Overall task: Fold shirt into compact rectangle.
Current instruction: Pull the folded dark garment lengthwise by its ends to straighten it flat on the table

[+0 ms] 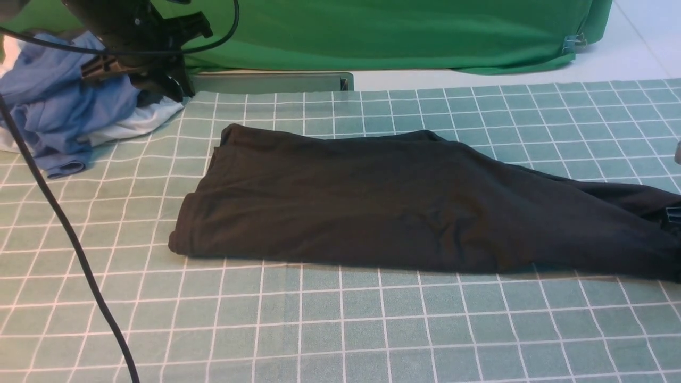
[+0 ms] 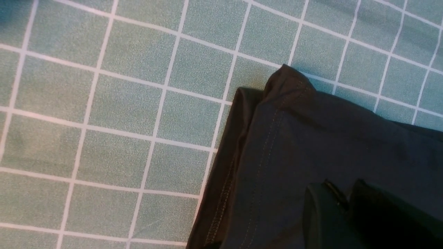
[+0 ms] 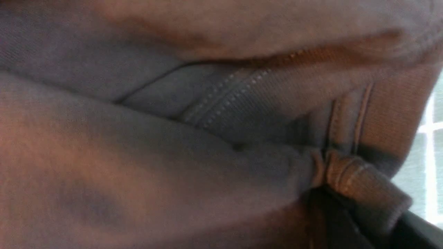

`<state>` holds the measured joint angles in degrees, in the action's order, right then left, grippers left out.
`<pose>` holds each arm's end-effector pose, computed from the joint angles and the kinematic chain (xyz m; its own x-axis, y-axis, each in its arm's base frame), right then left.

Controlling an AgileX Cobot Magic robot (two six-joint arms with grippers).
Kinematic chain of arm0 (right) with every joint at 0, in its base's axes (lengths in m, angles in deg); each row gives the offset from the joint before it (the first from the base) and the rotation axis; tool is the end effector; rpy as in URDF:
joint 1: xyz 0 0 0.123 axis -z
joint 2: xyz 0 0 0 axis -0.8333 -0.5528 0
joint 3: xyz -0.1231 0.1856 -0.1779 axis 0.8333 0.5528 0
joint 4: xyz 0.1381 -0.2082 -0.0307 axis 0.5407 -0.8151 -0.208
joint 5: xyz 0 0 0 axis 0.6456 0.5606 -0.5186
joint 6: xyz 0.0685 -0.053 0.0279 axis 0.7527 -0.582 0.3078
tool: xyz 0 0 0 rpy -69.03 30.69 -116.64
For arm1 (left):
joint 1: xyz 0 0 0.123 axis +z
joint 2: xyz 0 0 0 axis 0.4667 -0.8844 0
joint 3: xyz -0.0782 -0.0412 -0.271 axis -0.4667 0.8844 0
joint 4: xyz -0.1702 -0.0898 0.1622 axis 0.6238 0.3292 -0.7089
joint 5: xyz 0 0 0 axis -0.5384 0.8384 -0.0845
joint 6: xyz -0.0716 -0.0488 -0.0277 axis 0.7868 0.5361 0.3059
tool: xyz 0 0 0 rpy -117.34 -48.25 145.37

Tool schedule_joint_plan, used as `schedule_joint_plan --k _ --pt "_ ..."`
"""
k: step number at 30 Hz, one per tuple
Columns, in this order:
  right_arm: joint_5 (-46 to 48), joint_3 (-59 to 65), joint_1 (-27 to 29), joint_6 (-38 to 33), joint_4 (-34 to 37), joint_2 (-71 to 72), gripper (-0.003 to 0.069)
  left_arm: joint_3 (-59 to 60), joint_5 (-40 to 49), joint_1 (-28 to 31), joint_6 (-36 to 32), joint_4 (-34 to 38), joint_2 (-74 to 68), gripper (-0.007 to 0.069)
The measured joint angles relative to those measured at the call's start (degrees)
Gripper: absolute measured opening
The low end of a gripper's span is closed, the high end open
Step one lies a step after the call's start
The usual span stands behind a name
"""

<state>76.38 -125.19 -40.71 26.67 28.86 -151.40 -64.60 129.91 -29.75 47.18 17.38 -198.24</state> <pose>0.3241 -0.0947 0.1585 -0.9472 0.2625 -0.1843 0.2735 0.9612 -0.0363 0.4558 -0.0305 0.2986 -0.8940 -0.2758 -0.3531 -0.1826 0.9440 -0.2750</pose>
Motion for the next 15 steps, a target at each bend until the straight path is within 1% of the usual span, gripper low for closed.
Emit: schedule_joint_plan --k 4,9,12,13,15 --pt "2.4 -2.4 0.0 0.1 -1.9 1.6 0.01 0.0 0.1 0.0 -0.1 0.1 0.0 0.009" --pt "4.0 -6.7 0.0 0.1 -2.1 1.9 0.0102 0.0 0.1 0.0 -0.1 0.0 0.0 0.009" --pt "4.1 -8.2 0.1 0.1 -2.2 1.9 0.0138 0.0 0.1 0.0 -0.1 0.0 0.0 0.009" --pt "4.1 -8.3 0.1 0.1 -2.2 1.9 0.0162 0.0 0.1 0.0 -0.1 0.0 0.0 0.009" --pt "4.2 -8.3 0.1 -0.3 -2.7 1.9 0.0233 0.0 0.3 0.0 -0.1 0.0 0.0 0.0092"
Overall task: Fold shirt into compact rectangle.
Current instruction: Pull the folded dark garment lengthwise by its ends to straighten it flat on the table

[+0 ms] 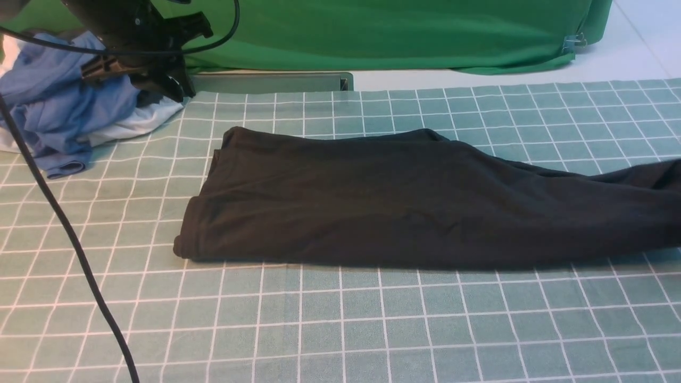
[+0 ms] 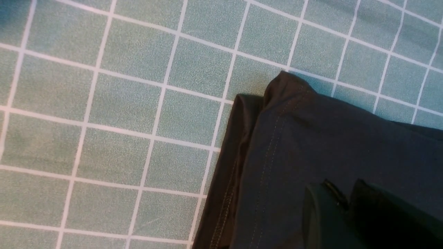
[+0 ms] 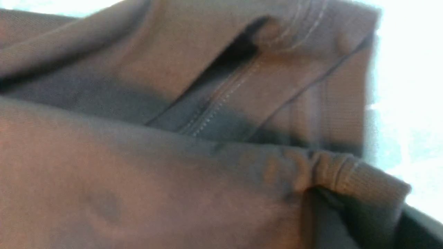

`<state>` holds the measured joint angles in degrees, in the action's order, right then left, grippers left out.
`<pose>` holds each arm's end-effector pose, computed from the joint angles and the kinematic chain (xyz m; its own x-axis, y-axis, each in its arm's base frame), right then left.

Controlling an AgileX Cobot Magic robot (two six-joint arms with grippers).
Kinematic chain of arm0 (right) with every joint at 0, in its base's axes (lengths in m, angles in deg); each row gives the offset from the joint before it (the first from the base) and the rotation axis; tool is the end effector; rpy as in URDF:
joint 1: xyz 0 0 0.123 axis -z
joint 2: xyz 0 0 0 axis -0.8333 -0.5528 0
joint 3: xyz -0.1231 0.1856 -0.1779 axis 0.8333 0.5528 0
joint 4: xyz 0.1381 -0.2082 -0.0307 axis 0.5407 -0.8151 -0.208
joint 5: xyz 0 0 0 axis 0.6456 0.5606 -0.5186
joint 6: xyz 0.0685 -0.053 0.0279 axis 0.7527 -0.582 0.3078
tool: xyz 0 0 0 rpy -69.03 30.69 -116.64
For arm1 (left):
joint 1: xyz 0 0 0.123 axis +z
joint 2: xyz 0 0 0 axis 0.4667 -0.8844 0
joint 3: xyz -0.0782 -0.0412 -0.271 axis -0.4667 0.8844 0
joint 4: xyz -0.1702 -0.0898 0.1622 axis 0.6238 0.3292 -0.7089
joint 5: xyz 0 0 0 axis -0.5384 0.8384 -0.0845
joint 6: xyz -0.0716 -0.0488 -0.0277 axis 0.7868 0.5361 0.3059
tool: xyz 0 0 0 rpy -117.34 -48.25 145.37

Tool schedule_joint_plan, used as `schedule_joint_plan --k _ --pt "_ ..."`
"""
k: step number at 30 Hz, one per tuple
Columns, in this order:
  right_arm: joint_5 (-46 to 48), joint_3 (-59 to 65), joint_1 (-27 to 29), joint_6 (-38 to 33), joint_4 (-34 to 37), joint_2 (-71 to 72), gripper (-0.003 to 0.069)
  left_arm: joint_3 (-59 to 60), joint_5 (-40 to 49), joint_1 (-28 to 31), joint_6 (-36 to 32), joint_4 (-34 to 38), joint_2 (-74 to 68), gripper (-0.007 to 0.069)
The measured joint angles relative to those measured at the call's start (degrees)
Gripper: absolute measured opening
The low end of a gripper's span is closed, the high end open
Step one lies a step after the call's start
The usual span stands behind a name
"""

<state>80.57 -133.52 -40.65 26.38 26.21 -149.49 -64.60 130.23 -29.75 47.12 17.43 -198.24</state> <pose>0.3441 -0.1041 0.2042 -0.9319 0.2231 -0.2859 0.2553 0.9635 -0.0801 0.4553 -0.0306 0.2984 -0.8965 -0.2741 -0.3482 -0.1822 0.9443 -0.2742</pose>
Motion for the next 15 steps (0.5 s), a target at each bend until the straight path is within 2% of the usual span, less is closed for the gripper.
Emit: schedule_joint_plan --k 3,5,15 --pt "1.4 -1.6 0.0 -1.9 -0.3 0.0 0.0347 0.0 0.2 0.0 -0.2 0.0 0.0 0.0093" --pt "3.2 -4.2 0.0 -1.9 -0.3 0.0 0.0378 0.0 0.2 0.0 -0.3 0.0 0.0 0.0094" --pt "6.5 -6.4 0.0 -1.9 1.1 -4.2 0.0386 0.0 0.2 0.0 -0.4 0.0 0.0 0.0108"
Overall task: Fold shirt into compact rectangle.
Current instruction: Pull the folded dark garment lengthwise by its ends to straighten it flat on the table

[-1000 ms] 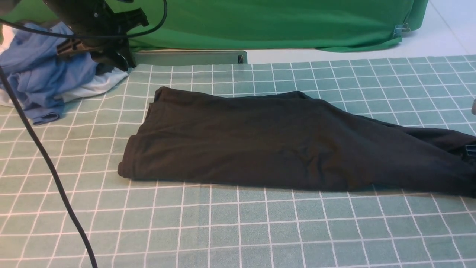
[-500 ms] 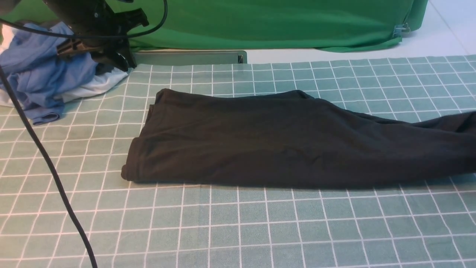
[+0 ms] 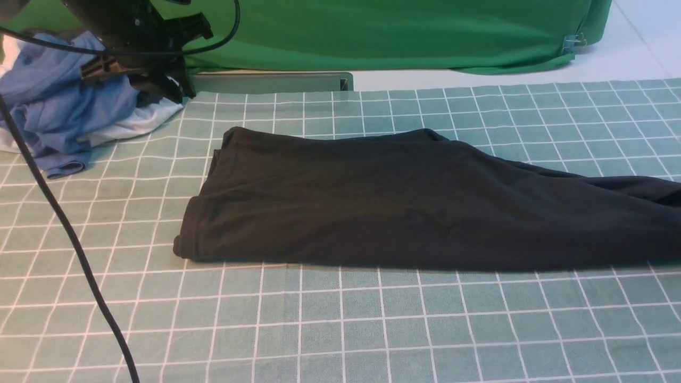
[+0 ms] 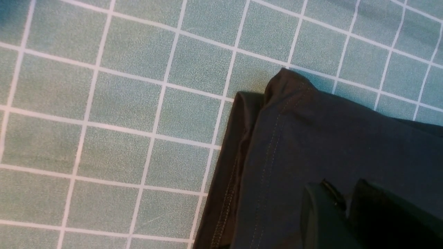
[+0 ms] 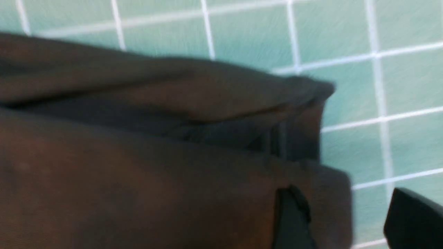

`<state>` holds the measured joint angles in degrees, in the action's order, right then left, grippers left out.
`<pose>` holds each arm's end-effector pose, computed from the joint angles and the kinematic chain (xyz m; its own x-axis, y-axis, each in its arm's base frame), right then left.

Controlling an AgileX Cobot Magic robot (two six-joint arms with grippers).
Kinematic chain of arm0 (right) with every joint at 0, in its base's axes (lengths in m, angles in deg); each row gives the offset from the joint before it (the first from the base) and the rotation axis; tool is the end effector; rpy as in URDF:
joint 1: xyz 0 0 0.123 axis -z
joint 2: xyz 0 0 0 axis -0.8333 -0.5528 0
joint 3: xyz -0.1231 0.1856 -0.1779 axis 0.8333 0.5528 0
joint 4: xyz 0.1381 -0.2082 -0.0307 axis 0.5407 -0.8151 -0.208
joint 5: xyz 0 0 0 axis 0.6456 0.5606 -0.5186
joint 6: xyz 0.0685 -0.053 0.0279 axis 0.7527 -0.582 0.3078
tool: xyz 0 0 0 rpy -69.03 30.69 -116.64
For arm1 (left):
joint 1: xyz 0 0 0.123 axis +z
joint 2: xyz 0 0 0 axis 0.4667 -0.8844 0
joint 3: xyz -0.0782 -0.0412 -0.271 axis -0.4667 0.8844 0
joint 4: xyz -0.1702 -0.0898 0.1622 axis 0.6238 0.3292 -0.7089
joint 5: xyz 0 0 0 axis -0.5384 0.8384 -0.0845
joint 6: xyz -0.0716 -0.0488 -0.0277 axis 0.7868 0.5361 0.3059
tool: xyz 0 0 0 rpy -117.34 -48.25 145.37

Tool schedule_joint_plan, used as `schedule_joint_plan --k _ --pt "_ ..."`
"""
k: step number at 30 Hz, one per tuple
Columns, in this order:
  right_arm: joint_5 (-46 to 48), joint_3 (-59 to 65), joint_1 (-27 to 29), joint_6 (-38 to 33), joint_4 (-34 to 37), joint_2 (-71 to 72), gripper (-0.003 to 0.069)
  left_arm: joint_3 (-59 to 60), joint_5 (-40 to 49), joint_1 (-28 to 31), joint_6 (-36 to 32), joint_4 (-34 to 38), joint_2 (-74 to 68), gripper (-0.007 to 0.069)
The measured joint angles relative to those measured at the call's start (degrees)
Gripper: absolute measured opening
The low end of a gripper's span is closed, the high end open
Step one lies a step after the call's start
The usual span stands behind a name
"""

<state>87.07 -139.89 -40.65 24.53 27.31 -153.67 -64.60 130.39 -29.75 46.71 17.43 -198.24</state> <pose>0.3597 -0.1078 0.2032 -0.9530 0.2169 -0.2116 0.2369 0.9687 -0.0738 0.4551 -0.0307 0.2983 -0.8988 -0.2668 -0.3477 -0.1760 0.9463 -0.2711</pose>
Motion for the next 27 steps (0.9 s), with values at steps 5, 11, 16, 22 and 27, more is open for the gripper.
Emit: schedule_joint_plan --k 5,11,16,22,27 --pt "1.6 0.2 0.0 -0.9 -1.0 -4.5 0.0386 0.0 0.0 0.0 -0.1 0.0 0.0 0.0108" --pt "1.9 0.2 0.0 -2.7 -1.5 -5.0 0.0261 0.0 -0.4 0.0 -0.6 0.0 0.0 0.0108" --pt "2.1 0.0 0.0 -3.5 -1.5 -5.0 0.0069 0.0 -0.6 0.0 -0.7 0.0 0.0 0.0108" --pt "5.1 -5.0 0.0 -3.7 -1.5 -5.0 0.0067 0.0 -0.6 0.0 -0.8 0.0 0.0 0.0108" --pt "4.4 -8.5 0.0 -3.7 -1.5 -5.0 0.0067 0.0 -0.6 0.0 -0.8 0.0 0.0 0.0108"
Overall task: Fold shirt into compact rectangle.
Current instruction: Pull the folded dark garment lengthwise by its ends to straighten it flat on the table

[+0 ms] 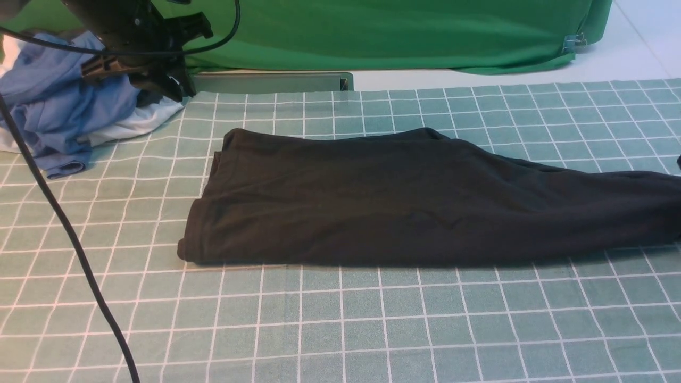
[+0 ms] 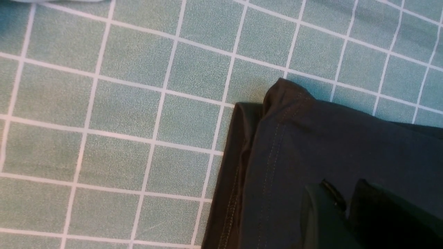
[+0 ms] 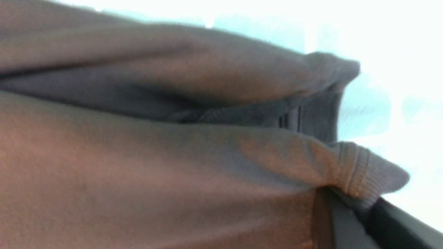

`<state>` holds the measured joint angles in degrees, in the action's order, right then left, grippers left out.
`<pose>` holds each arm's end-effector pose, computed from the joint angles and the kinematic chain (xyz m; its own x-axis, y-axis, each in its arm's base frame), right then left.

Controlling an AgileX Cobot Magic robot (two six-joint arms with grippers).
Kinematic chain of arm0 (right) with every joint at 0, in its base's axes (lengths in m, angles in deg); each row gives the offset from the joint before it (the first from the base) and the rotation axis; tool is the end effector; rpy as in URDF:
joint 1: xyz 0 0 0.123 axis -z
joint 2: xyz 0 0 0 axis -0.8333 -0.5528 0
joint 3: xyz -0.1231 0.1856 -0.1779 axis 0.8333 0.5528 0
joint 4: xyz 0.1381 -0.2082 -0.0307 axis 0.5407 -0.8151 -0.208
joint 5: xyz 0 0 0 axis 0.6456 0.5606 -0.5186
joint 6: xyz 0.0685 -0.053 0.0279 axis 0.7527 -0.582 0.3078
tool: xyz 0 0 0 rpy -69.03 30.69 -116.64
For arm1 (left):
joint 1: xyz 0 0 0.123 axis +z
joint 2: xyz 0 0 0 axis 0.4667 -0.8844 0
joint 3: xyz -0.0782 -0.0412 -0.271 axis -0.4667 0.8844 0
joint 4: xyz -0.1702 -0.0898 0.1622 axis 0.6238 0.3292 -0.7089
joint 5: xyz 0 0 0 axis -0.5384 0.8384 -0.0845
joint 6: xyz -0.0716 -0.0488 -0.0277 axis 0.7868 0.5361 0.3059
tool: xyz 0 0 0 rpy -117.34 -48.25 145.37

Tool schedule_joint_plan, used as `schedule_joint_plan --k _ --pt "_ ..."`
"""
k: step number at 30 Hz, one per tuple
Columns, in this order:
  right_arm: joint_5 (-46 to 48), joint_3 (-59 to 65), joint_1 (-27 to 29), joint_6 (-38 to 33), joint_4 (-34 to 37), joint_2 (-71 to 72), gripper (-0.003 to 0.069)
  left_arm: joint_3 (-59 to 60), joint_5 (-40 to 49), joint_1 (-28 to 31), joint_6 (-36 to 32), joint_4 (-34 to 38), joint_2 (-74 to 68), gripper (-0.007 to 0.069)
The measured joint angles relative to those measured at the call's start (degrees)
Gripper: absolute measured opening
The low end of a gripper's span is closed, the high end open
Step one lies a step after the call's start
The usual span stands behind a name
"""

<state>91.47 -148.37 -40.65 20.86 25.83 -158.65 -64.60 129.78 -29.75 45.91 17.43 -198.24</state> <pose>0.3837 -0.1170 0.2062 -0.9711 0.1465 -0.1884 0.1694 0.9792 -0.1119 0.4560 -0.0306 0.2987 -0.8970 -0.2555 -0.3608 -0.1625 0.9495 -0.2683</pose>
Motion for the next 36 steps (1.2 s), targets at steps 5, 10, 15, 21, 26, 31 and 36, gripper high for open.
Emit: schedule_joint_plan --k 5,10,15,21,26,31,36 --pt "-5.4 -0.2 0.0 0.0 0.0 -0.6 0.0073 0.0 -0.3 0.0 0.0 0.0 0.0 0.0108" --pt "-11.9 -0.2 0.0 0.2 0.0 -4.2 0.0132 0.0 -0.9 0.0 -0.1 0.0 0.0 0.0108" --pt "-15.3 -0.2 0.0 1.7 -0.3 -7.1 0.0296 0.0 -1.1 0.0 1.0 0.0 0.0 0.0113" --pt "-12.4 -2.6 0.0 2.8 -3.9 -7.5 0.0508 0.0 -1.1 0.0 2.1 0.0 0.0 0.0161" --pt "-0.5 -10.9 0.0 4.8 -5.4 -7.5 0.0538 0.0 -1.1 0.0 2.2 0.0 0.0 0.0222" --pt "10.5 -17.2 0.0 5.6 -1.2 -7.3 0.0567 0.0 -1.1 0.0 2.3 0.0 0.0 0.0267" --pt "13.1 -17.4 0.0 5.6 0.5 -8.6 0.0633 0.0 -0.8 0.0 2.3 0.0 0.0 0.0272"
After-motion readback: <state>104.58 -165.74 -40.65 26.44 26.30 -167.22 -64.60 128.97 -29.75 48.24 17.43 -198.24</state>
